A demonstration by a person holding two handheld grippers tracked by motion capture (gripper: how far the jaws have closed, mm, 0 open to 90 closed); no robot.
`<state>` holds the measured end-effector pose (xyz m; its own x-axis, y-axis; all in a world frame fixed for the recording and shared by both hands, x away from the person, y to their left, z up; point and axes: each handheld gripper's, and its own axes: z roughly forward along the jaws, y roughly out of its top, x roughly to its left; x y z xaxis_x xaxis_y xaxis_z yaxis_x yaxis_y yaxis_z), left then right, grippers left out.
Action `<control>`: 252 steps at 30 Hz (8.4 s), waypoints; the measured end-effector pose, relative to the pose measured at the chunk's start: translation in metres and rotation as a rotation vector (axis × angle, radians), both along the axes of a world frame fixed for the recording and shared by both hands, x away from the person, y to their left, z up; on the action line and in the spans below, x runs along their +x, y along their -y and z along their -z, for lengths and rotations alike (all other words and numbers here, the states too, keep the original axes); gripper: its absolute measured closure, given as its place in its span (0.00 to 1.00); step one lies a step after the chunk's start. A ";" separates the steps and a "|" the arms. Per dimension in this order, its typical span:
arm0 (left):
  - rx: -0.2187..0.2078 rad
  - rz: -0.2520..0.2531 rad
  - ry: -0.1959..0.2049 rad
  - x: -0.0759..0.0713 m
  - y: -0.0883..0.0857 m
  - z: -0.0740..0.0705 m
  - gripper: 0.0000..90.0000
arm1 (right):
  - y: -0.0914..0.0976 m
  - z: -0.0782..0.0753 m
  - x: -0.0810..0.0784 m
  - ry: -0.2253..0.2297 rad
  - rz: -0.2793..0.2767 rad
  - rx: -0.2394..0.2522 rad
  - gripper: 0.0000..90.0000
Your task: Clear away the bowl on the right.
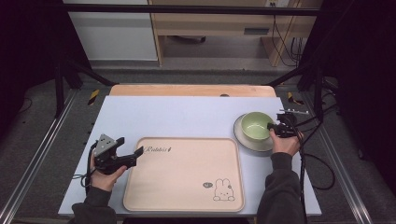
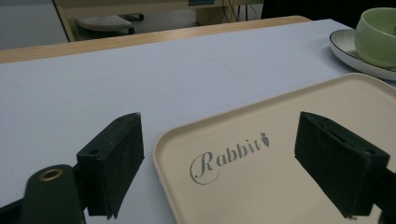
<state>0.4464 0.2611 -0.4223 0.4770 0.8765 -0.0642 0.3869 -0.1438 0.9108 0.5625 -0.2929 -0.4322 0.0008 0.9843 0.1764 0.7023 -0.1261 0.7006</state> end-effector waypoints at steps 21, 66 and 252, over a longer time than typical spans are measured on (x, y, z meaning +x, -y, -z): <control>-0.013 0.004 0.014 -0.002 0.000 -0.004 0.17 | -0.013 -0.047 -0.019 0.099 -0.091 0.031 0.93; -0.022 0.035 0.052 -0.010 0.004 -0.015 0.17 | -0.077 -0.096 -0.059 0.219 -0.347 -0.012 0.93; -0.034 0.040 0.079 -0.014 0.002 -0.023 0.17 | -0.207 -0.001 -0.040 0.046 -0.602 0.038 0.83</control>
